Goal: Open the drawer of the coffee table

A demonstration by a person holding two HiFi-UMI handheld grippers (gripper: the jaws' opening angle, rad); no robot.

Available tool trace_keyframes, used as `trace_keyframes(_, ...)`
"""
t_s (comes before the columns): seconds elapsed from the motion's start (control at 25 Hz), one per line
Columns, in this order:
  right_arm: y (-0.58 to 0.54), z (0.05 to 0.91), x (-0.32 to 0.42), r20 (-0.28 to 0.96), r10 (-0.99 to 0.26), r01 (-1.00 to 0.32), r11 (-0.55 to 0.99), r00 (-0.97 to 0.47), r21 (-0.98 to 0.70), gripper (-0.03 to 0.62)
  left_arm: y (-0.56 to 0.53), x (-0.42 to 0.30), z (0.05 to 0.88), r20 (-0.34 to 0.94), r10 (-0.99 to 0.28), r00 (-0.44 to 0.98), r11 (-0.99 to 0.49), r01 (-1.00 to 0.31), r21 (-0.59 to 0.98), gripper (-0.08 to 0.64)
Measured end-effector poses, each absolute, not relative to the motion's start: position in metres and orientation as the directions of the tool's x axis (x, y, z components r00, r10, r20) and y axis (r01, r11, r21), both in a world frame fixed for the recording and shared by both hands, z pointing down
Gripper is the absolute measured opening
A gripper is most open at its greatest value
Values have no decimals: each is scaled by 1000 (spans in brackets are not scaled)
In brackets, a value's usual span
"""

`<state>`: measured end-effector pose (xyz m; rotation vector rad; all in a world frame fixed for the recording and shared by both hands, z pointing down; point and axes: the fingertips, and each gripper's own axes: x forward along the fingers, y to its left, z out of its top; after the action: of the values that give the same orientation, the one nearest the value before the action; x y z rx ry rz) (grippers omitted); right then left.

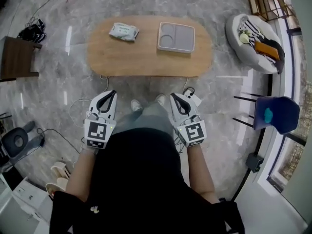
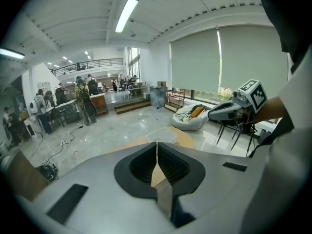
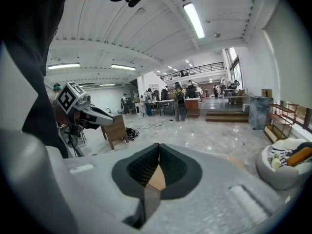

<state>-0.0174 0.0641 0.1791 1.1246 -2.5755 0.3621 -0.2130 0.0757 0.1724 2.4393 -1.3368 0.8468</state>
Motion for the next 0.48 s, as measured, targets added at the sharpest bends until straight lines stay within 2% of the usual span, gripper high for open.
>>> trace_keyframes(0.48, 58, 237, 119, 517, -729, -880, 462, -449, -114, 0, 44, -109, 236, 660, -539, 523, -686, -728, 16, 14)
